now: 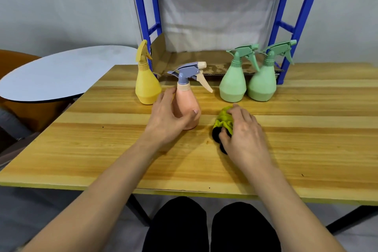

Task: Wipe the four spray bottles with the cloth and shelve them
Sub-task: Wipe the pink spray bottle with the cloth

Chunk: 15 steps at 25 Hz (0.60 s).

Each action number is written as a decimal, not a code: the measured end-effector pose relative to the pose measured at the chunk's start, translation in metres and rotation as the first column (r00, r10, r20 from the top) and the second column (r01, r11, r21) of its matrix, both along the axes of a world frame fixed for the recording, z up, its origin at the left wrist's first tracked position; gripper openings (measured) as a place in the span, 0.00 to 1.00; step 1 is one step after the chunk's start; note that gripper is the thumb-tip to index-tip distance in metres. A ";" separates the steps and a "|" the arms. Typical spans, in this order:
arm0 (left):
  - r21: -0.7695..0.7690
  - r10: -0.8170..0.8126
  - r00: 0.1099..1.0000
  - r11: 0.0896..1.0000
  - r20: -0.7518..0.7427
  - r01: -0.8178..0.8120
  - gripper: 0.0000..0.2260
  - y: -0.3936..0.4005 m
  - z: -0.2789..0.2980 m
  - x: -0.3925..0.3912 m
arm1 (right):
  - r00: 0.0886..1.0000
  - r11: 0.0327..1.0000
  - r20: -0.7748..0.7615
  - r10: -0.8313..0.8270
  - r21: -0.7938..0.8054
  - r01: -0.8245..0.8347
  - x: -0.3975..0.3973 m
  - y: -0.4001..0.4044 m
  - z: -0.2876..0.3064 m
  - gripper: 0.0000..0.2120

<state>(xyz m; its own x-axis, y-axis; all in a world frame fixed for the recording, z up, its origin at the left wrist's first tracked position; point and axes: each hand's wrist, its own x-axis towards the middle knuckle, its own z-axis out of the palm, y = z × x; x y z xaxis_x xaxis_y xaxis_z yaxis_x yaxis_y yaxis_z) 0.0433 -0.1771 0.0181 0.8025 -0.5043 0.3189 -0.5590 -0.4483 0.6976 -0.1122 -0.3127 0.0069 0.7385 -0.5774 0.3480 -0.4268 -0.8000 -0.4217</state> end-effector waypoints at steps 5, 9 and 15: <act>-0.026 -0.024 0.999 0.999 0.036 0.025 0.39 -0.012 -0.005 0.008 | 0.995 0.995 0.003 0.102 -0.014 -0.102 0.000 -0.019 -0.012 0.20; -0.018 0.012 0.998 1.000 0.059 -0.011 0.40 -0.055 -0.004 0.028 | 0.995 0.994 0.027 0.093 0.052 -0.094 -0.001 -0.024 -0.018 0.23; -0.012 0.045 0.999 0.999 0.028 -0.045 0.38 -0.098 0.002 0.059 | 0.994 0.993 0.070 0.089 0.068 -0.093 0.006 -0.025 -0.018 0.22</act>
<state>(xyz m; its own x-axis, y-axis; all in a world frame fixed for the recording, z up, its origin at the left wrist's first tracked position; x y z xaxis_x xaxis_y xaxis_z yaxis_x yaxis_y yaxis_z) 0.1023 -0.2756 0.0198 0.8148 -0.4639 0.3477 -0.5582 -0.4654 0.6869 -0.1058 -0.3380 -0.0107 0.7658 -0.5339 0.3586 -0.3226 -0.8012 -0.5040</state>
